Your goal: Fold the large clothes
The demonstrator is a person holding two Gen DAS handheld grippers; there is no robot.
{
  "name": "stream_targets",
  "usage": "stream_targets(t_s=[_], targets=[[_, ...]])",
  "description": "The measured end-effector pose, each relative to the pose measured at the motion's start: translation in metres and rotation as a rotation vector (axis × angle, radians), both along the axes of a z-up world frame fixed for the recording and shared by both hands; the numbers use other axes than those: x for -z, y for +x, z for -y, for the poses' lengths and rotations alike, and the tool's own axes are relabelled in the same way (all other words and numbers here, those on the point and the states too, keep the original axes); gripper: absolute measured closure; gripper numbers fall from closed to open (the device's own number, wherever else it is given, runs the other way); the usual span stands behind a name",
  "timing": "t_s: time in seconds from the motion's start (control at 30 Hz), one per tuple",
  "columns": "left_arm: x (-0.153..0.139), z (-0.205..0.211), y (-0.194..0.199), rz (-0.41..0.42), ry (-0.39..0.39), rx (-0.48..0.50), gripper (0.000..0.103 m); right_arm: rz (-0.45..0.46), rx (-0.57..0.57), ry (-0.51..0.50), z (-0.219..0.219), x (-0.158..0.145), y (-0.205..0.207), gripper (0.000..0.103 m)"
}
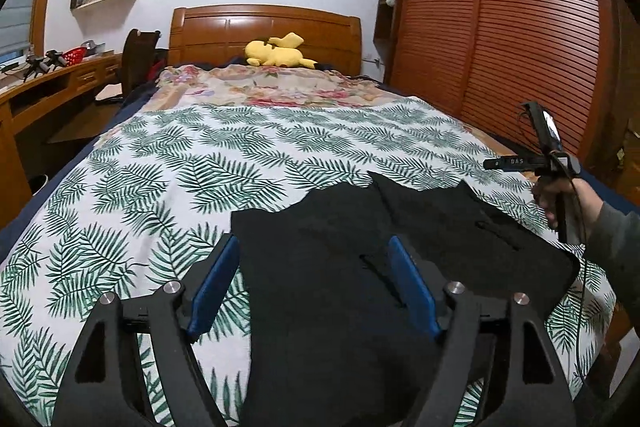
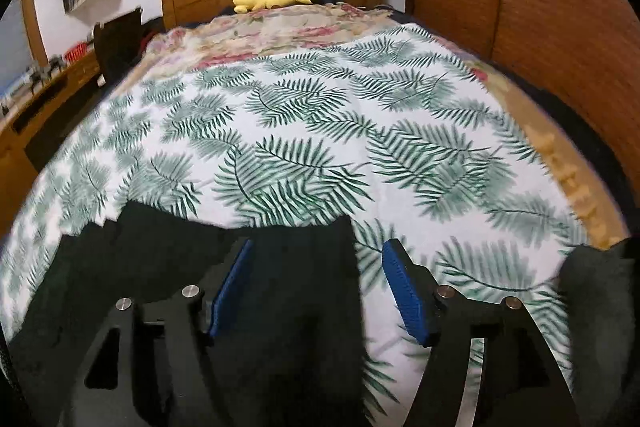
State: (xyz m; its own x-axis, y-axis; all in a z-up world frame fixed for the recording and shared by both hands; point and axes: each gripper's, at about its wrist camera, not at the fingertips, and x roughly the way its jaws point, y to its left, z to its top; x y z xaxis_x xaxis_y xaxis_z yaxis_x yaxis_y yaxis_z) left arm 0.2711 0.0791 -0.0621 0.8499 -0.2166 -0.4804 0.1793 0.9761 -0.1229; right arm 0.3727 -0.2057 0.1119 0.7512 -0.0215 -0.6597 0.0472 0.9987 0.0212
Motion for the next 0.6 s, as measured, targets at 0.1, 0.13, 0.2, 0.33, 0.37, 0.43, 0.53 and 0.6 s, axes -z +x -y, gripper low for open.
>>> stream_targets(t_s=[0.1,0.13,0.2,0.33,0.37,0.43,0.53,0.6], targets=[[-0.001,0.007,-0.002,0.0,0.009,0.018,0.025,-0.003,-0.098,-0.056,-0.018,0.001,-0.032,0.035],[-0.001,0.009,-0.003,-0.001,0.01,0.023,0.025,-0.006,-0.14,-0.069,-0.028,0.003,-0.045,0.035],[-0.001,0.013,-0.004,-0.002,0.013,0.034,0.025,-0.009,-0.203,-0.087,-0.045,0.008,-0.07,0.035],[-0.002,0.021,-0.009,0.0,0.023,0.052,0.025,-0.007,-0.305,-0.061,-0.07,0.018,-0.123,0.035],[-0.002,0.022,-0.01,-0.001,0.024,0.055,0.025,-0.007,-0.319,-0.052,-0.072,0.022,-0.133,0.035],[-0.003,0.027,-0.013,0.001,0.029,0.066,0.025,-0.008,-0.341,-0.042,-0.08,0.027,-0.149,0.035],[-0.006,0.033,-0.017,0.008,0.036,0.076,0.025,-0.008,-0.364,-0.046,-0.088,0.033,-0.161,0.035],[-0.008,0.037,-0.021,0.013,0.042,0.084,0.025,-0.017,-0.369,-0.055,-0.091,0.041,-0.166,0.035]])
